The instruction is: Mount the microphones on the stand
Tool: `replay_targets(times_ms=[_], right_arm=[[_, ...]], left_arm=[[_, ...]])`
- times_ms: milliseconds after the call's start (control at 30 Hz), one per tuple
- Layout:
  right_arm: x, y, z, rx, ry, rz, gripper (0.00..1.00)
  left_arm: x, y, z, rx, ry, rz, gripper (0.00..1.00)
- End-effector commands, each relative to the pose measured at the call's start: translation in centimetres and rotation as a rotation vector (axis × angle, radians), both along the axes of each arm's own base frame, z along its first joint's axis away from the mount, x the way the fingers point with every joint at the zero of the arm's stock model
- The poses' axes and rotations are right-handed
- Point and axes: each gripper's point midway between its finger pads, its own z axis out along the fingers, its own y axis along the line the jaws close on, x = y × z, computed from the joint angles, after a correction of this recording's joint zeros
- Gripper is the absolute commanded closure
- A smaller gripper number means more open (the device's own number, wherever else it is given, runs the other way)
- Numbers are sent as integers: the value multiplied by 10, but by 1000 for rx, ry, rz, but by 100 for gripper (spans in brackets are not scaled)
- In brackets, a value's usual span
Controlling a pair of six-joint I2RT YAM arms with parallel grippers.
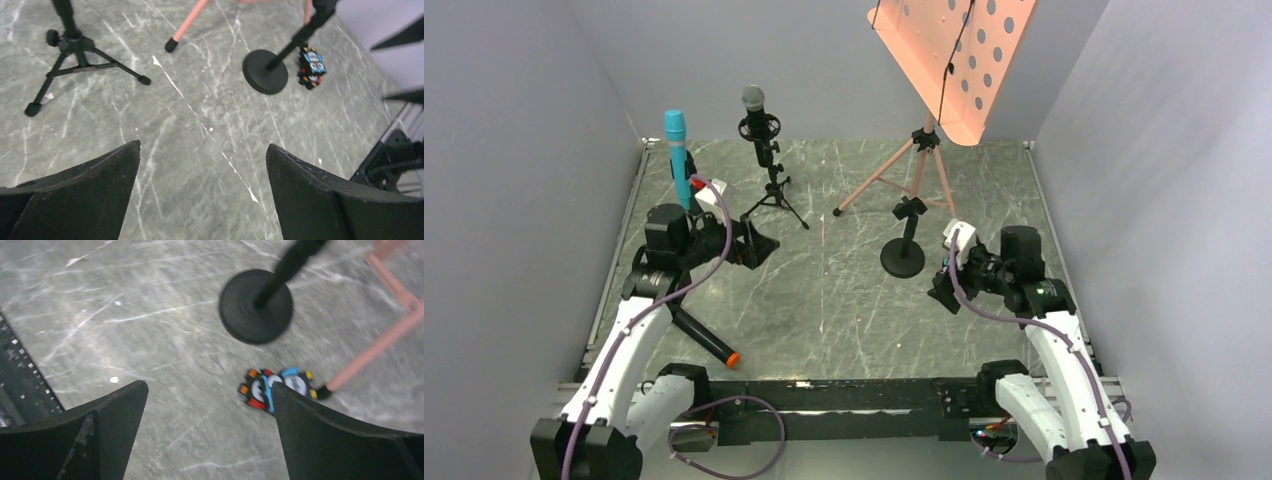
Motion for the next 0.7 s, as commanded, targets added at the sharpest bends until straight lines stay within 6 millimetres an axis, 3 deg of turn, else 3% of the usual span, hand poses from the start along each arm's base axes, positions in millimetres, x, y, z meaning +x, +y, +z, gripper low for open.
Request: replay_targets(times_ms=[0, 133, 367, 500, 667], right_arm=[[25, -27, 33, 90, -49, -173, 1], [36, -45, 49, 177, -72, -261, 0], [46, -13, 59, 300, -93, 34, 0], [86, -22, 59, 282, -134, 9, 0], [110, -12, 44, 325, -127, 4, 0]], left_arm=[[-28, -9, -7, 30, -54, -137, 1], [-24, 6, 1, 63, -80, -27, 1], [-24, 9, 2, 37, -75, 14, 1], [-23, 16, 5, 49, -80, 60, 1], [-26, 20, 11, 52, -116, 84, 1]])
